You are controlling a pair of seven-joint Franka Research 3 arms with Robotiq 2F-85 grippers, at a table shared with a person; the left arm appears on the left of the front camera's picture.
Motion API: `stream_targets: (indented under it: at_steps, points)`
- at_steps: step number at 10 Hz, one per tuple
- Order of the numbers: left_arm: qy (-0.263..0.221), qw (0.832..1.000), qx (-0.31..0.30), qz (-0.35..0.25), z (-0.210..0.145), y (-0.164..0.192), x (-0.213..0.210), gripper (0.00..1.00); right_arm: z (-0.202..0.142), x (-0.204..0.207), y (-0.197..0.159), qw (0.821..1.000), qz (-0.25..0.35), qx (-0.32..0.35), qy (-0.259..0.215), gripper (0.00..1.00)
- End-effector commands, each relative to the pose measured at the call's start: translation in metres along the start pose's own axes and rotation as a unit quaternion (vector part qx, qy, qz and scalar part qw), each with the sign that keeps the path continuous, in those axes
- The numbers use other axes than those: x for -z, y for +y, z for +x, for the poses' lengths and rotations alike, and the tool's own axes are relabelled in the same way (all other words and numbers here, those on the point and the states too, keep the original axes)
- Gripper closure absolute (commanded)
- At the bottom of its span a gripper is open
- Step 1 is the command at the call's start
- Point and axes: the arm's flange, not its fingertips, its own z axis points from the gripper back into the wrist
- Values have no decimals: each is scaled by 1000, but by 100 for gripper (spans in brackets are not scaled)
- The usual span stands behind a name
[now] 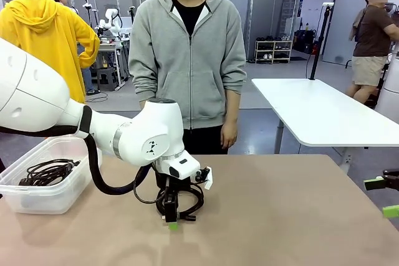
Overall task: Organize and store the cables.
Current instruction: Place the USB Extension Cable into the Organizing box.
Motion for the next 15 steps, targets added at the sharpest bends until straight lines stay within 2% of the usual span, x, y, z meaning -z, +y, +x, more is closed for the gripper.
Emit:
stream_targets:
  at_steps: [1,4,7,8,9,10,11,12,15]
  points:
    - [2,1000,7,5,2,6,1,0,-1,-1,0,1000,3,-4,-4,0]
    - [0,1000,4,1,2,10,7,0,-1,-1,0,1000,3,-4,-4,0]
    - [-1,1000,6,-8,4,16,12,7,-1,-1,0,1000,3,-4,-4,0]
    - [2,1000,6,-10,4,16,13,17,-1,-1,0,1000,3,-4,-4,0]
    - [3,1000,5,-4,4,16,10,49,-1,-1,0,1000,3,-4,-4,0]
    - [3,1000,5,1,2,16,8,75,-1,-1,0,1000,3,-4,-4,0]
    - [3,1000,3,0,2,16,7,66,-1,-1,0,1000,3,-4,-4,0]
    - [4,1000,4,-1,2,16,9,100,-1,-1,0,1000,3,-4,-4,0]
    - [3,1000,0,-2,1,16,5,100,-1,-1,0,1000,3,-4,-4,0]
